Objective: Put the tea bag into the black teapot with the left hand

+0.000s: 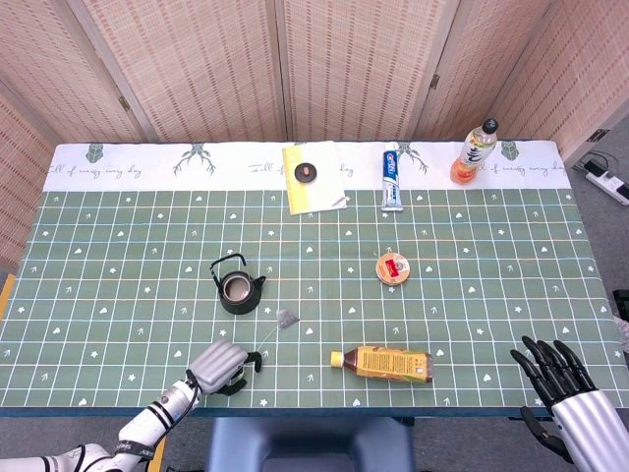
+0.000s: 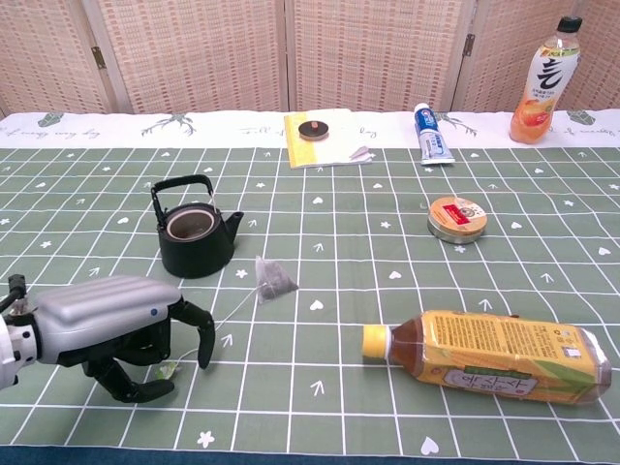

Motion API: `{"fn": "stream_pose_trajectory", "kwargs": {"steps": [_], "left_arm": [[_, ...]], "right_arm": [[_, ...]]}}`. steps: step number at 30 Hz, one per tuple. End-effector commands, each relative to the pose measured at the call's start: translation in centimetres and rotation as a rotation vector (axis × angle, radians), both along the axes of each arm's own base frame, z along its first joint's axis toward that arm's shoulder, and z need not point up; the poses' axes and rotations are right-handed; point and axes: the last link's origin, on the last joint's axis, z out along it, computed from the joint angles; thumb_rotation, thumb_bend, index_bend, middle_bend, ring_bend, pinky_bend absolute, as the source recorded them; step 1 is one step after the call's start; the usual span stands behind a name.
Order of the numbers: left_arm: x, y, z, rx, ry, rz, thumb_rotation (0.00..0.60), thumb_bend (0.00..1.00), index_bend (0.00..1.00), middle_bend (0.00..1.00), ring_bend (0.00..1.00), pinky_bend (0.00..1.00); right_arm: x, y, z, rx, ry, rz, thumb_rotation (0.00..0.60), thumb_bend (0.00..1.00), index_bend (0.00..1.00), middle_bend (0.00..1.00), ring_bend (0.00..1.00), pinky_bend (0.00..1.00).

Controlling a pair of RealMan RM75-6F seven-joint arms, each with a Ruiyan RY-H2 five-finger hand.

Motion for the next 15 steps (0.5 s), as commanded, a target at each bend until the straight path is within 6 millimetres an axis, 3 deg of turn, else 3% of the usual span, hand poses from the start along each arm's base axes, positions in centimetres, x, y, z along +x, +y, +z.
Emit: {"fn": "stream_pose_trajectory", "kwargs": {"steps": [1,15], "left_arm": [[-0.09,-0.01,0.04,0.000,0.012,-0.004,0.600,0.34,0.43,1.00,1.00,1.00],[-0.62,0.22,0.38,0.018,0.075,-0.006,0.600,0.34,0.41,1.00,1.00,1.00]], "right_arm": [[0.02,-0.02,-0.05,0.002,0.002,0.000,0.600,0.42,0.00,0.00,0.00,0.00],[0.00,-0.21,-0.40,0.018,0.016,-0.003,0.600,0.42,0.00,0.00,0.00,0.00]]}}
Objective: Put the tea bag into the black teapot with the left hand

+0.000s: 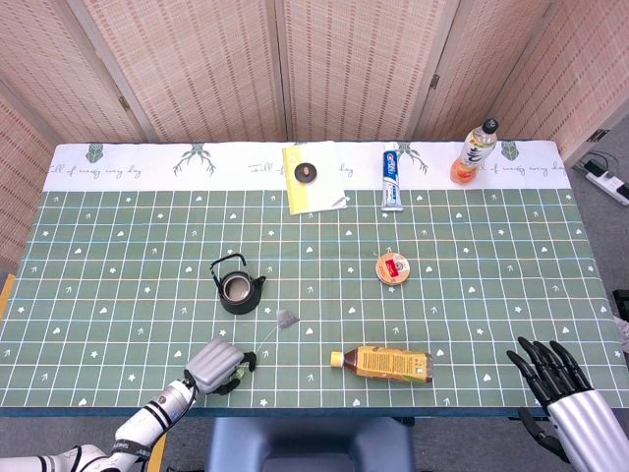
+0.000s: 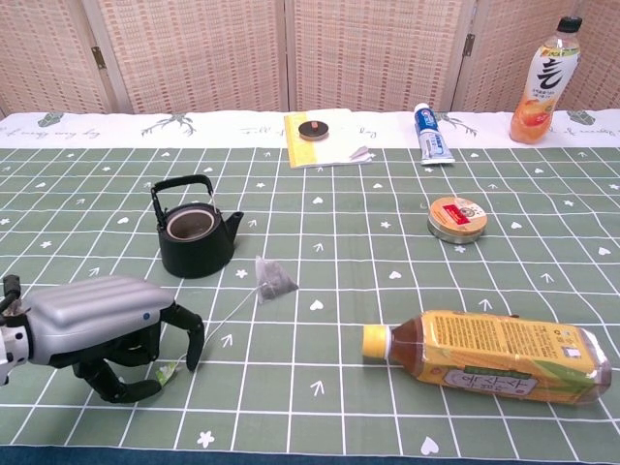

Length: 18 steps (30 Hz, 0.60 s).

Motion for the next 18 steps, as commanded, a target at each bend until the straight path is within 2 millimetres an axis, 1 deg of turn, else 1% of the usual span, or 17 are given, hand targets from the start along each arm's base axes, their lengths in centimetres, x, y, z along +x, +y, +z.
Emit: {"fn": "stream_pose_trajectory", "kwargs": {"steps": [1,18], "left_arm": [[0.00,0.10,0.07,0.005,0.008,0.001,0.600,0.34,0.41,1.00,1.00,1.00],[-0.25,0.24,0.04,0.007,0.004,0.017,0.600,0.34,0.43,1.00,1.00,1.00]], "right_arm": [[-0.01,-0.15,-0.15,0.005,0.005,-0.002,0.600,0.42,0.00,0.00,0.00,0.00],[0.05,-0.07,0.04,-0.006,-0.002,0.000,0.600,0.42,0.00,0.00,0.00,0.00]]}}
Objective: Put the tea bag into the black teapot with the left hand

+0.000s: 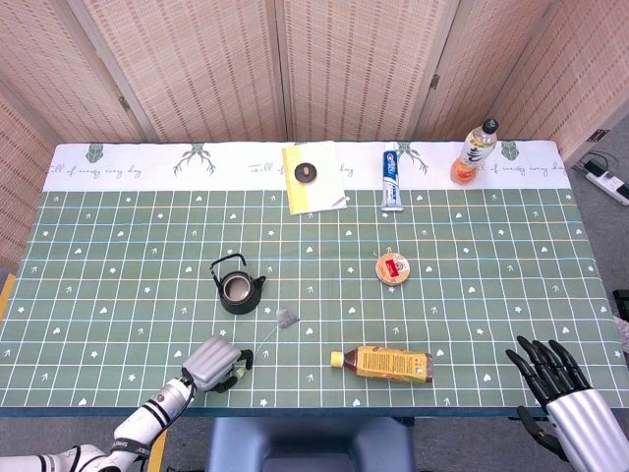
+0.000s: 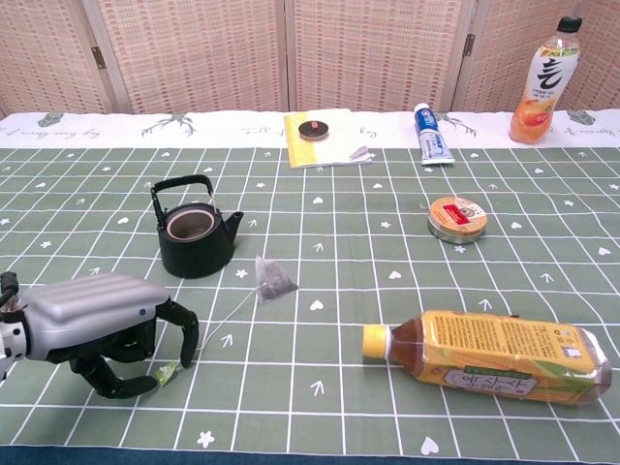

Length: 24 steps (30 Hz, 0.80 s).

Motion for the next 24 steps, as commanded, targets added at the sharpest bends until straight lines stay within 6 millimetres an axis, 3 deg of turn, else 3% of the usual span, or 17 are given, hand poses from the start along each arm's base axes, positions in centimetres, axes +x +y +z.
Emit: {"fn": "stream_pose_trajectory", "kwargs": {"steps": [1,7,24], "left_arm": [[-0.06,0.03,-0.08,0.000,-0.002,0.002,0.600,0.34,0.43,1.00,1.00,1.00],[-0.58,-0.01,-0.14,-0.005,-0.007,0.019,0.600,0.34,0.42,1.00,1.00,1.00],[-0.92,-0.04,-0.40,0.004,-0.030,0.006,0.600,0.34,0.52,1.00,1.00,1.00]], "right_arm": [[0.00,0.01,0.01,0.000,0.000,0.001,0.600,0.42,0.00,0.00,0.00,0.00],[0.00,0.02,-0.10,0.006,0.004,0.001,0.600,0.42,0.00,0.00,0.00,0.00],[0.04,0.05,-0.12,0.002,0.005,0.002,0.600,0.42,0.00,0.00,0.00,0.00]]}}
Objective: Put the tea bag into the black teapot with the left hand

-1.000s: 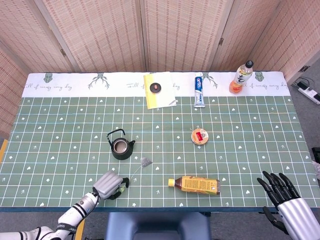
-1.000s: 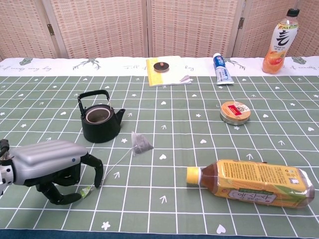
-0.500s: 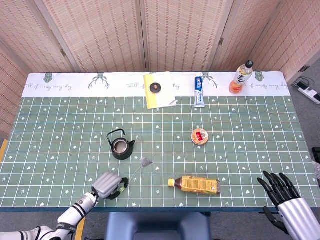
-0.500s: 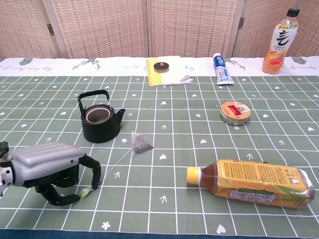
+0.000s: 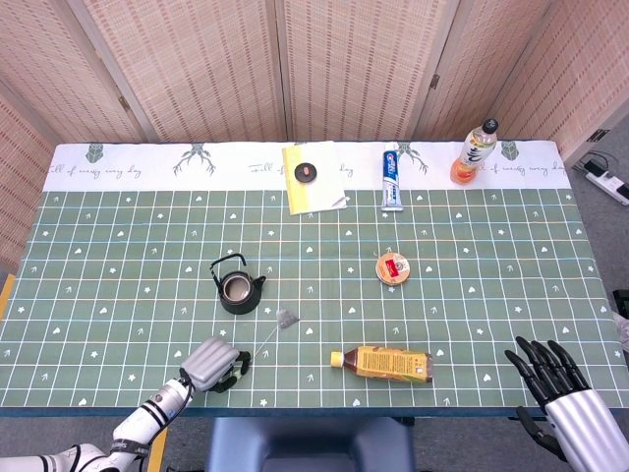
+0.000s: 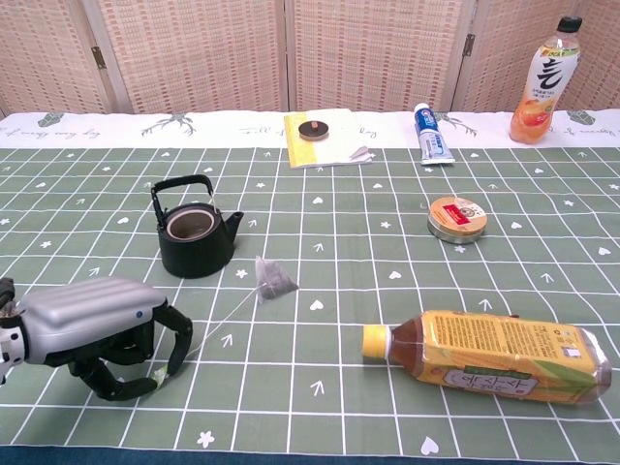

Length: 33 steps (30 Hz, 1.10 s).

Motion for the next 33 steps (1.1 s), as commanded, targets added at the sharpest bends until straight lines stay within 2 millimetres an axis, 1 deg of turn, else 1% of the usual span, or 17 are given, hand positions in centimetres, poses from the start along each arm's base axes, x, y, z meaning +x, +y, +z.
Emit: {"fn": "stream_pose_trajectory", "kwargs": {"steps": [1,12,18,33], "left_arm": [[-0.13,-0.05,-0.09,0.000,0.000,-0.001,0.600,0.34,0.53,1.00,1.00,1.00],[-0.52,-0.15,-0.18,0.018,-0.031,-0.010,0.600,0.34,0.56,1.00,1.00,1.00],[-0.56,-0.04,0.00,0.029,-0.050,-0.020,0.600,0.37,0.59,1.00,1.00,1.00],[-0.94,0.08,0.47,0.041,-0.053,-0.011,0.600,0.39,0.60,1.00,1.00,1.00]], "right_arm": [[-0.01,0.00,0.02,-0.001,0.000,0.000,0.600,0.42,0.00,0.00,0.00,0.00],[-0.02,0.00,0.11,-0.005,-0.002,0.000,0.600,0.42,0.00,0.00,0.00,0.00],[-0.05,-0.06,0.13,-0.006,-0.002,-0.001,0.600,0.42,0.00,0.00,0.00,0.00],[-0.07,-0.08,0.15,-0.009,-0.001,-0.003,0.600,0.42,0.00,0.00,0.00,0.00]]}}
